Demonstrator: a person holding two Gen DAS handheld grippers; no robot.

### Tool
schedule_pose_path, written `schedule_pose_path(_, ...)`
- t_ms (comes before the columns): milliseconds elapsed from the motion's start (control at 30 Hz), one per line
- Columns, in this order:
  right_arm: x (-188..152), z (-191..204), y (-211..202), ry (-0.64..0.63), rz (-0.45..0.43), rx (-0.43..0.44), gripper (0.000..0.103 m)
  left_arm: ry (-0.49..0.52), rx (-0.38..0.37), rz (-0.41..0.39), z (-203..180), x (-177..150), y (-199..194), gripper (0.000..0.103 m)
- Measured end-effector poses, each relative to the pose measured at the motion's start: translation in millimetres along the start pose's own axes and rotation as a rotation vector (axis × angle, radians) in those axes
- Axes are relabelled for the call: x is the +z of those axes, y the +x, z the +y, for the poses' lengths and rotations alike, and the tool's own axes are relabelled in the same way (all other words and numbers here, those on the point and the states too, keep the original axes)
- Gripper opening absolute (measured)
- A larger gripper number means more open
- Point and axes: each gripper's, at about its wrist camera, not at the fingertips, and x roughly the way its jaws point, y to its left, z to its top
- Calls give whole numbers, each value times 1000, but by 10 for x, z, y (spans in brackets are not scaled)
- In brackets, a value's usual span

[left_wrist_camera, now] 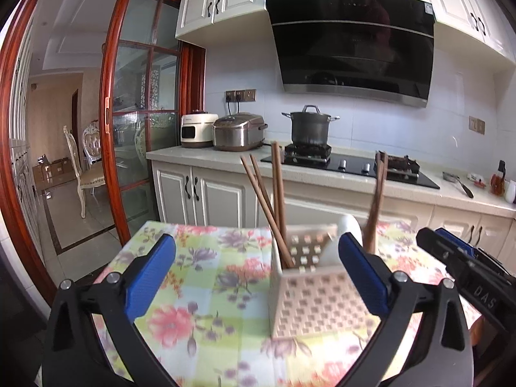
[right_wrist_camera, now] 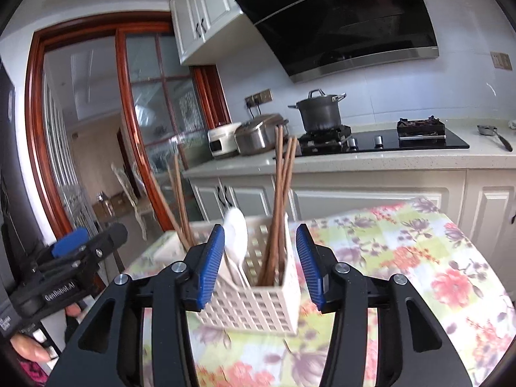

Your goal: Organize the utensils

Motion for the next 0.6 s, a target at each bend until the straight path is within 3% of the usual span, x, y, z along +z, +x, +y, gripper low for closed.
schedule_pose_path(333, -281, 5, -508, -63, 52, -57, 60, -20, 49, 28, -78, -328, -521, 98)
schedule_pose_path(600, -399, 45, -829, -119, 70, -77, 73, 41, 56, 24, -207, -492, -744, 98)
